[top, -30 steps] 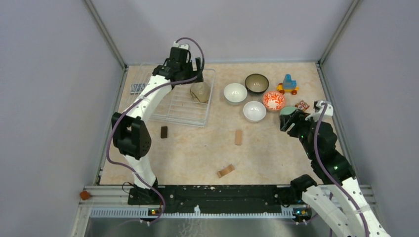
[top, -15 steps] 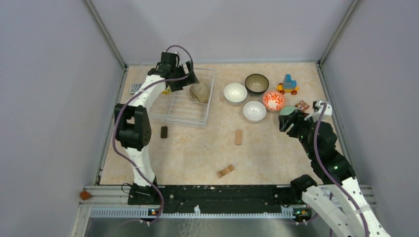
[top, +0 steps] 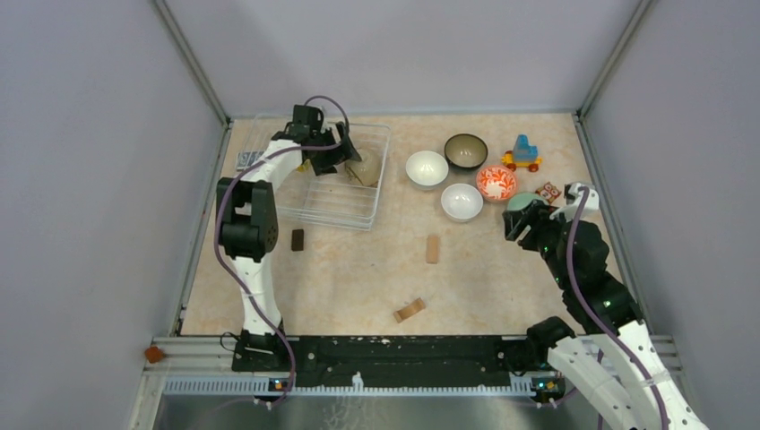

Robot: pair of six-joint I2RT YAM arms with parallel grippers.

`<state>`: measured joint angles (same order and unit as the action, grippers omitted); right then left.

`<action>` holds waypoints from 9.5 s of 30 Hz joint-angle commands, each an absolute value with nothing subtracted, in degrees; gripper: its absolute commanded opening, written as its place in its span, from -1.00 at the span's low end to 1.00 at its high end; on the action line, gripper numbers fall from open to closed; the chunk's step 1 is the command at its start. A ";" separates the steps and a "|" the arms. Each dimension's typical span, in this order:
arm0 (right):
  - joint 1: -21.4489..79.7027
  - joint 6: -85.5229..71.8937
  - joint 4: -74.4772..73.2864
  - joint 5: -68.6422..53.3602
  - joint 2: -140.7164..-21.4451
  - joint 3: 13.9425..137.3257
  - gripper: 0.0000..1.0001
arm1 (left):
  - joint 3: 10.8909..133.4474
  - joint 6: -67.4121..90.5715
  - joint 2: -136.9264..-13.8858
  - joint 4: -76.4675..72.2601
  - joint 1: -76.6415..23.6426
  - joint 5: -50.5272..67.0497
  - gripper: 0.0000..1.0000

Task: Unload the bowls from the dish rack

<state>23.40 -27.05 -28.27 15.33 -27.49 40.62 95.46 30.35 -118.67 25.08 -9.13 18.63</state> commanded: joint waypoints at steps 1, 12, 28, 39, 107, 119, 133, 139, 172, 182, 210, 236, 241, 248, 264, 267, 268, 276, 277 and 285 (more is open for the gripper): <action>23.42 -26.72 -26.28 14.68 -27.22 40.52 0.22 | 96.65 29.43 -120.48 23.22 -8.39 19.42 0.84; 23.38 -26.46 -25.39 14.44 -27.41 40.34 0.22 | 98.44 25.69 -124.65 21.46 -5.21 29.19 0.94; 23.38 -25.93 -24.79 14.24 -27.86 40.78 0.22 | 102.17 25.21 -130.16 24.34 -4.31 33.79 0.97; 23.36 -25.54 -24.51 14.38 -27.82 40.35 0.22 | 97.68 31.46 -130.39 16.31 -4.31 39.92 0.96; 23.37 -26.63 -24.03 12.57 -27.25 39.53 0.21 | 112.24 7.09 -115.11 47.43 -23.88 -23.45 0.23; 23.38 -26.63 -24.26 12.35 -27.23 40.15 0.21 | 114.84 8.41 -120.61 51.86 -24.87 -10.74 0.97; 23.38 -26.55 -25.64 13.27 -25.93 39.90 0.20 | 111.41 9.18 -119.01 47.59 -24.08 -2.29 0.56; 23.31 -26.54 -25.84 13.27 -25.76 39.75 0.20 | 109.46 11.72 -116.93 46.88 -23.53 -2.88 0.35; 23.42 -26.41 -25.78 13.39 -25.31 38.26 0.20 | 90.99 25.06 -110.75 31.23 -16.79 -5.20 0.25; 23.38 -26.46 -26.00 12.78 -25.27 37.84 0.20 | 89.73 27.53 -112.02 30.73 -16.70 -4.93 0.08; 23.38 -28.50 -22.74 6.91 -30.06 33.79 0.21 | 86.02 29.36 -105.03 28.21 -16.70 -10.56 -1.00; 23.38 -28.06 -25.00 8.78 -28.58 36.83 0.21 | 87.10 22.35 -85.22 25.78 -16.83 9.73 -1.00; 23.37 -27.86 -25.63 8.98 -28.30 37.66 0.21 | 86.67 23.99 -85.39 24.63 -18.15 20.81 -1.00; 23.37 -27.77 -25.95 9.74 -27.97 37.77 0.21 | 86.57 22.55 -86.42 22.98 -27.89 19.52 -1.00; 23.38 -26.92 -27.87 13.86 -26.37 40.19 0.23 | 85.67 11.98 -91.67 21.42 -45.03 5.07 -1.00; 23.38 -27.70 -29.24 15.83 -27.16 40.71 0.23 | 86.52 10.90 -93.95 22.23 -46.92 4.03 -1.00; 23.38 -27.91 -29.67 16.72 -27.52 40.82 0.23 | 86.75 10.68 -94.68 22.66 -47.40 3.21 -1.00; 23.40 -29.69 -31.53 19.26 -30.39 41.35 0.24 | 89.58 18.26 -102.85 28.65 -48.23 -16.94 -1.00; 23.39 -29.71 -31.35 18.99 -30.34 41.27 0.24 | 90.19 19.10 -103.84 29.48 -48.15 -19.11 -1.00; 23.38 -29.10 -30.82 17.86 -29.63 40.78 0.24 | 93.25 21.52 -110.70 31.09 -46.11 -18.13 -1.00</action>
<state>23.40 -29.15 -31.66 17.87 -30.26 38.70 88.42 18.50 -109.95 32.84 -46.78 -16.45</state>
